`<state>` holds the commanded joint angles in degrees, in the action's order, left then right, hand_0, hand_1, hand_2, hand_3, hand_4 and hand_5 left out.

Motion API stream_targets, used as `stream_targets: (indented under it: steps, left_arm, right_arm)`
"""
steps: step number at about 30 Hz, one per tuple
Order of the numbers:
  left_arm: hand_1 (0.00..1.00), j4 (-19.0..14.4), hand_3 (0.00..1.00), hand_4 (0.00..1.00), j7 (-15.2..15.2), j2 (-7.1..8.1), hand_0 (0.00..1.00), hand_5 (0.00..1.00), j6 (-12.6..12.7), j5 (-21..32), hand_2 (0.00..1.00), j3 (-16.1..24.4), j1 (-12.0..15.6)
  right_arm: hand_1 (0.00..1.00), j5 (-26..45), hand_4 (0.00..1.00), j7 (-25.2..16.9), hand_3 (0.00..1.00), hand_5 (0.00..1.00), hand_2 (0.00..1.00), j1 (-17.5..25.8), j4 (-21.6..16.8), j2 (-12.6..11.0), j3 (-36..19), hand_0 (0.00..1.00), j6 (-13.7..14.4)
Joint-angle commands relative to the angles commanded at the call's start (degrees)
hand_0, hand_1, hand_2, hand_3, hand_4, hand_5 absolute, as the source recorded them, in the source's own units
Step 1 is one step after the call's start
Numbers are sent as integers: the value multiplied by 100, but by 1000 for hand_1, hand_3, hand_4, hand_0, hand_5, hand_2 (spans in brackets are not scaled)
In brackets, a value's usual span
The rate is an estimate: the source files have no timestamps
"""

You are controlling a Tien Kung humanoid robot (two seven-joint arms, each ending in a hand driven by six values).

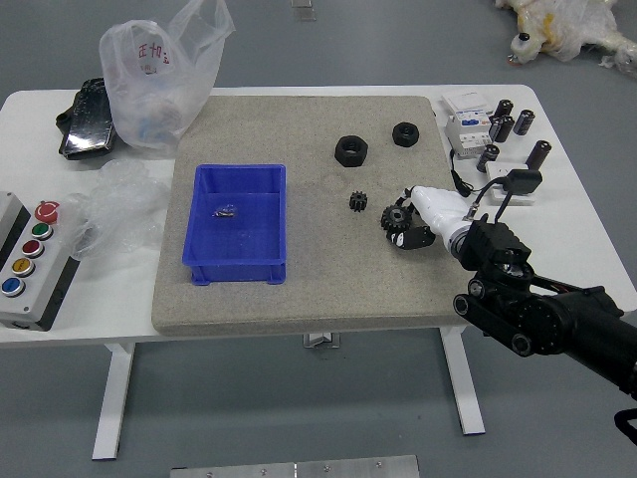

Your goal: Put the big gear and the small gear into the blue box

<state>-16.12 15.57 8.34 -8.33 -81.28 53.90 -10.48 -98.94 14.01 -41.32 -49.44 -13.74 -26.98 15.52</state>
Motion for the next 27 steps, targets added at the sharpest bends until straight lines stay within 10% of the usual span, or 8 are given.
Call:
stream_targets:
  steps: [14, 21, 23, 27]
  left_arm:
    - [530, -3, 670, 691, 2, 13, 710, 491, -4, -3, 539, 2, 5]
    - [530, -15, 671, 691, 35, 8, 710, 490, -33, -61, 540, 48, 6]
    - [530, -17, 671, 690, 38, 12, 710, 490, -39, -71, 540, 53, 2]
    - [530, -19, 671, 690, 42, 24, 710, 490, -50, -102, 540, 72, -3]
  right_arm:
    - [528, -689, 455, 34, 465, 20, 353, -88, -1360, -34, -75, 636, 144]
    - [531, -956, 479, 113, 479, 2, 376, -390, -2153, 512, 461, 645, 124]
    - [589, -990, 508, 128, 536, 2, 530, -501, -2165, 685, 609, 671, 109]
    - [589, -1014, 508, 156, 536, 2, 530, -676, -2000, 965, 763, 671, 92]
